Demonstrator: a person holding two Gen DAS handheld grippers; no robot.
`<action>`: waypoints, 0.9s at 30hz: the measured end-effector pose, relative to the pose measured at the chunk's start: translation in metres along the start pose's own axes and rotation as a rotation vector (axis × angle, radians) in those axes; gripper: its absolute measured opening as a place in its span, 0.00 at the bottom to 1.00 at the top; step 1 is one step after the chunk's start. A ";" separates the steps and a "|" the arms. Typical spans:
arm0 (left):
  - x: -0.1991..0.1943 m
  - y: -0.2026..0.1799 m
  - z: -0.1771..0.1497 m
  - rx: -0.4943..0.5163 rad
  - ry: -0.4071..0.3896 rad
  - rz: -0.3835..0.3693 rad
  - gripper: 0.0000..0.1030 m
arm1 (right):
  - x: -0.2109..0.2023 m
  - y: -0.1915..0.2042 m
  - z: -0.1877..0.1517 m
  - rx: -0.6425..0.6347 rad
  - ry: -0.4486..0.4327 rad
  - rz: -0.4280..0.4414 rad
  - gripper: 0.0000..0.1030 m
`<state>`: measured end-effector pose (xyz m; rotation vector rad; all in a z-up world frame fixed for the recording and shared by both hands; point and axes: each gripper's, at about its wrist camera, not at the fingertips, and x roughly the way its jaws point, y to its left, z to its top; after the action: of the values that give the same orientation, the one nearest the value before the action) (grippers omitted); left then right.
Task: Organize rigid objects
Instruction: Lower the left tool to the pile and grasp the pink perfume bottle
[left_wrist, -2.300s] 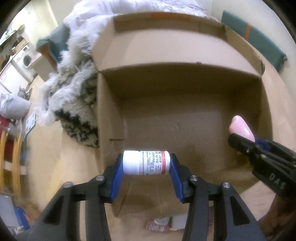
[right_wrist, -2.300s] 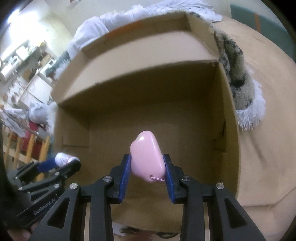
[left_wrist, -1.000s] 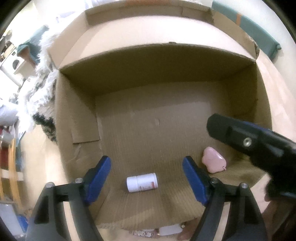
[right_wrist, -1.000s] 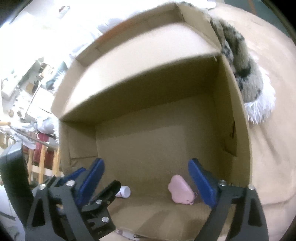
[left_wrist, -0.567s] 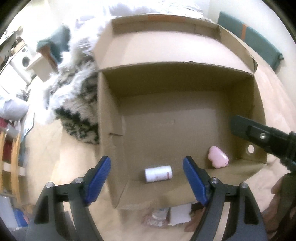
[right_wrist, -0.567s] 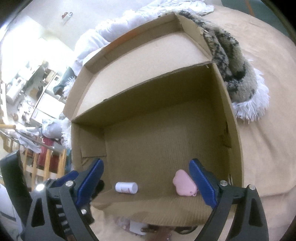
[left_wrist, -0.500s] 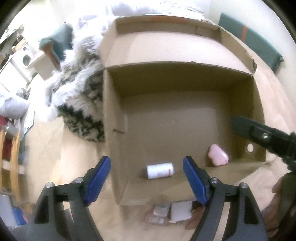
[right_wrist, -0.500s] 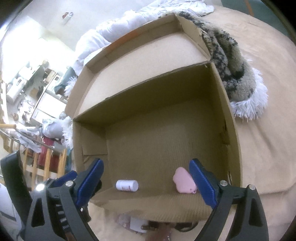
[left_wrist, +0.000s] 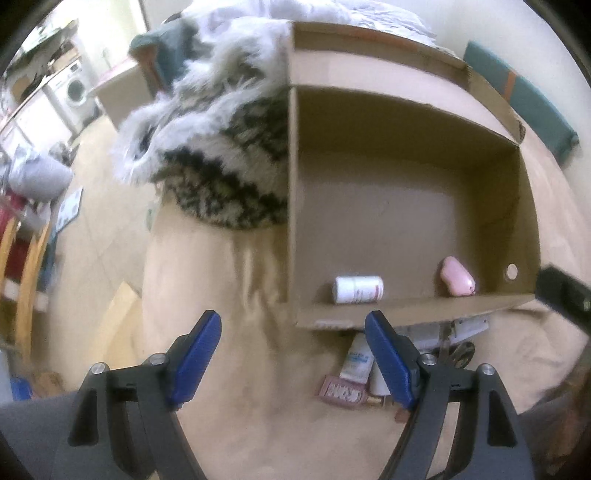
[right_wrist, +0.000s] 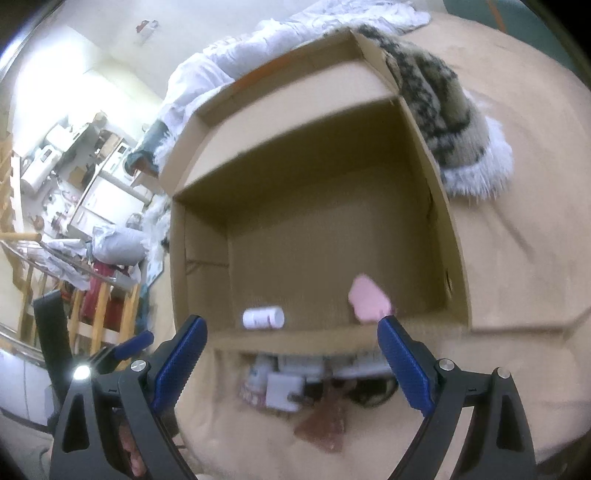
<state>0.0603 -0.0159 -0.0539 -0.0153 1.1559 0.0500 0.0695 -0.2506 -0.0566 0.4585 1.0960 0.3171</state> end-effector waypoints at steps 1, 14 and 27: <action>0.001 0.003 -0.003 -0.011 0.000 -0.001 0.76 | 0.000 0.000 -0.005 0.002 0.008 -0.002 0.96; 0.054 -0.002 -0.027 0.032 0.166 -0.078 0.76 | 0.017 -0.019 -0.032 0.070 0.092 -0.083 0.96; 0.084 -0.050 -0.059 0.308 0.298 -0.082 0.82 | 0.026 -0.019 -0.031 0.065 0.120 -0.085 0.96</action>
<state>0.0425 -0.0651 -0.1554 0.2089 1.4494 -0.2101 0.0529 -0.2482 -0.0981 0.4537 1.2423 0.2370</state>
